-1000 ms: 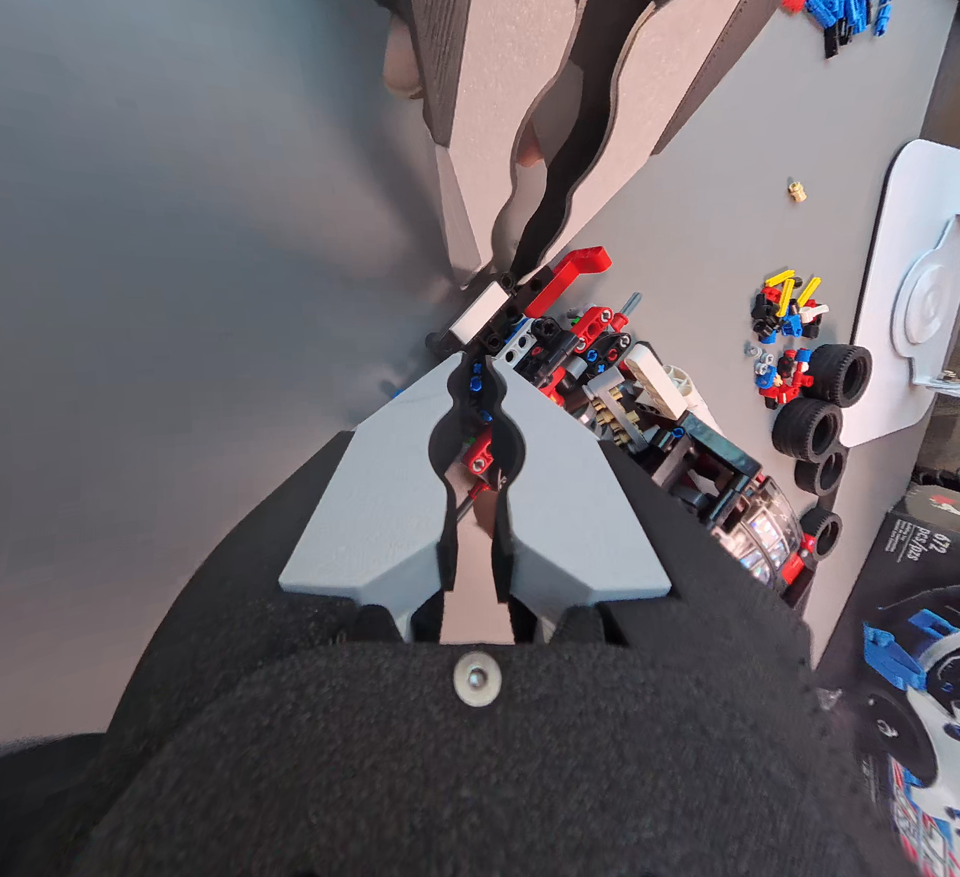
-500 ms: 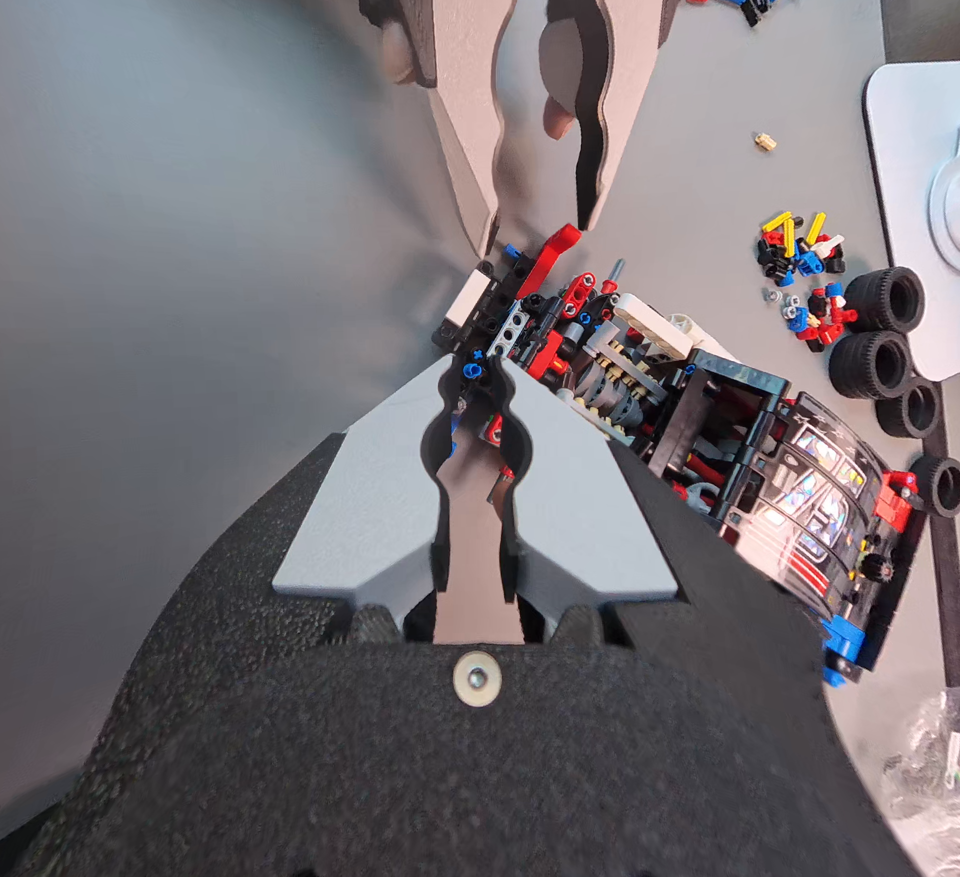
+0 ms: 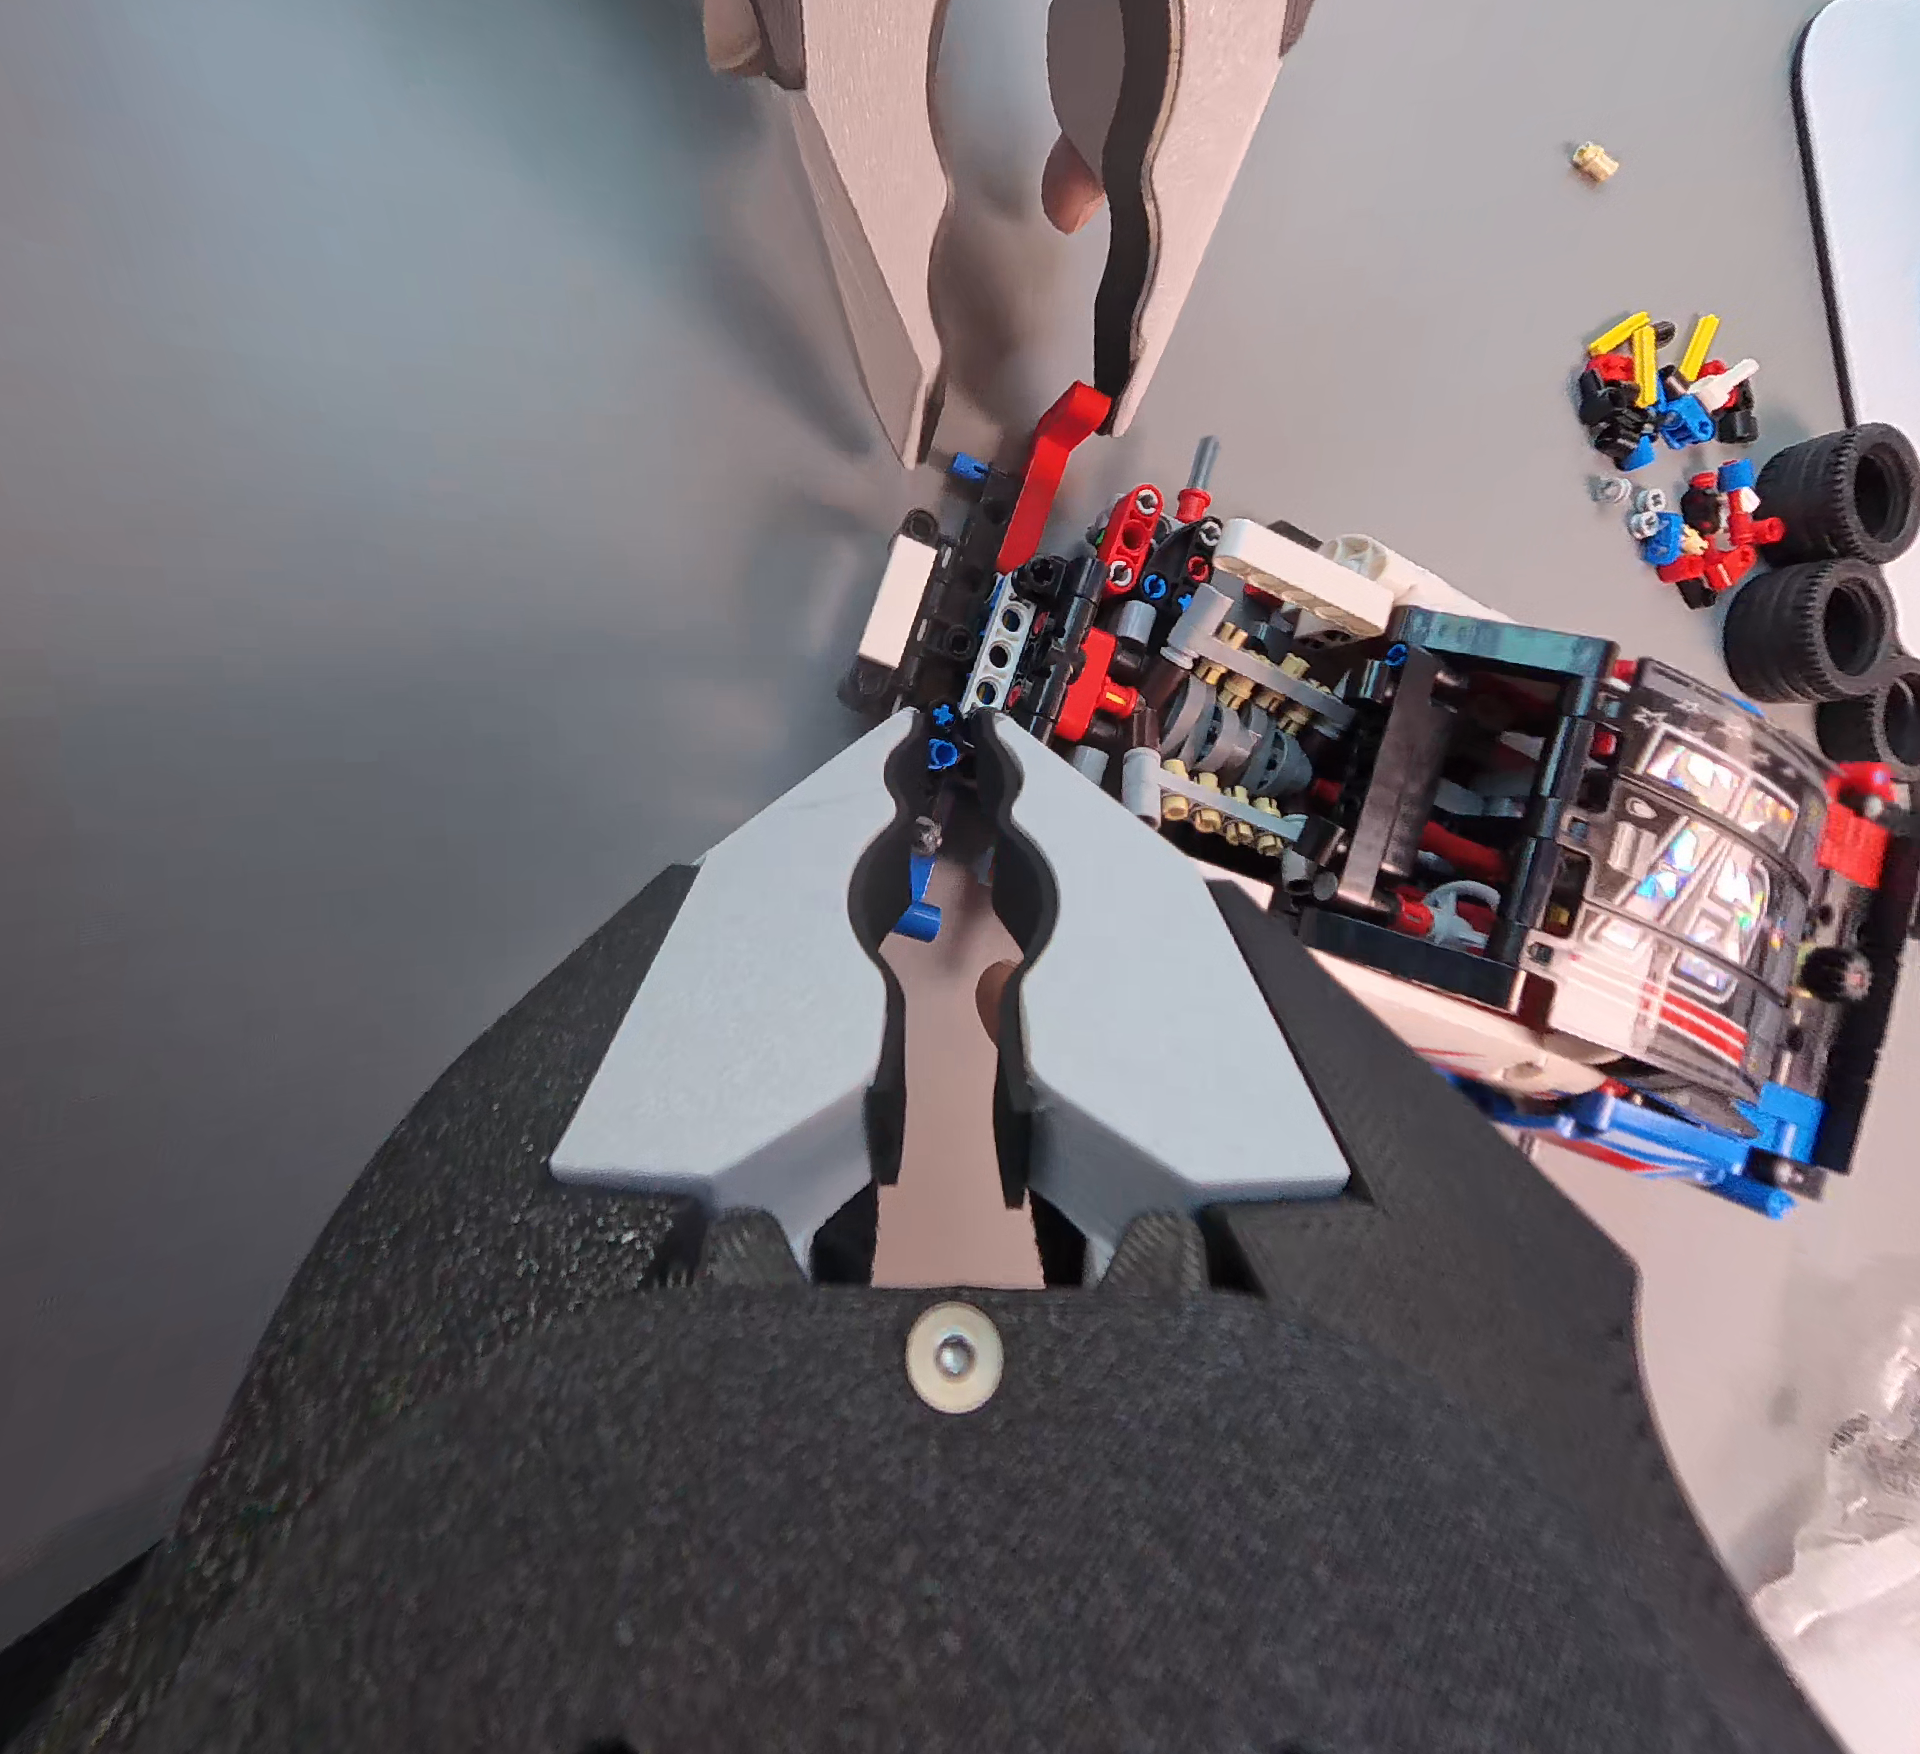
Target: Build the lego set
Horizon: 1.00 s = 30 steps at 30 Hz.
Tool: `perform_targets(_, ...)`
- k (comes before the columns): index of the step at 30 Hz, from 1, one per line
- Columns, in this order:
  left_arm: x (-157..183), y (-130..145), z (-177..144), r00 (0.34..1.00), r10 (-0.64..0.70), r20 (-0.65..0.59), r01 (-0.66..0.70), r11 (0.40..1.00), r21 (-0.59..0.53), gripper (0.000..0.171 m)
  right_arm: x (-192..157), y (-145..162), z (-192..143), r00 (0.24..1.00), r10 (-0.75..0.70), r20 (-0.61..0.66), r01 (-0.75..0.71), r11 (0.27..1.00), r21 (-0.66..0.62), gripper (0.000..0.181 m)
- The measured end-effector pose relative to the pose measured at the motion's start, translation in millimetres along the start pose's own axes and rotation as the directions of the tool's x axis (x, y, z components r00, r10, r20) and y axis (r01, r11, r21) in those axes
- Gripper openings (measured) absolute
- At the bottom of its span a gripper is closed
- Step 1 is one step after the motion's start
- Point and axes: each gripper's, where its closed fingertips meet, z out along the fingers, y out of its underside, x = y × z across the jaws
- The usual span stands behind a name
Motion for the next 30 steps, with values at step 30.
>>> perform_targets(30,-2,-13,23,0.997,0.082,0.003,-0.082,0.996,0.041,0.034,-2,17,-3,0.992,0.119,-0.043,-0.123,0.987,-0.103,0.006)
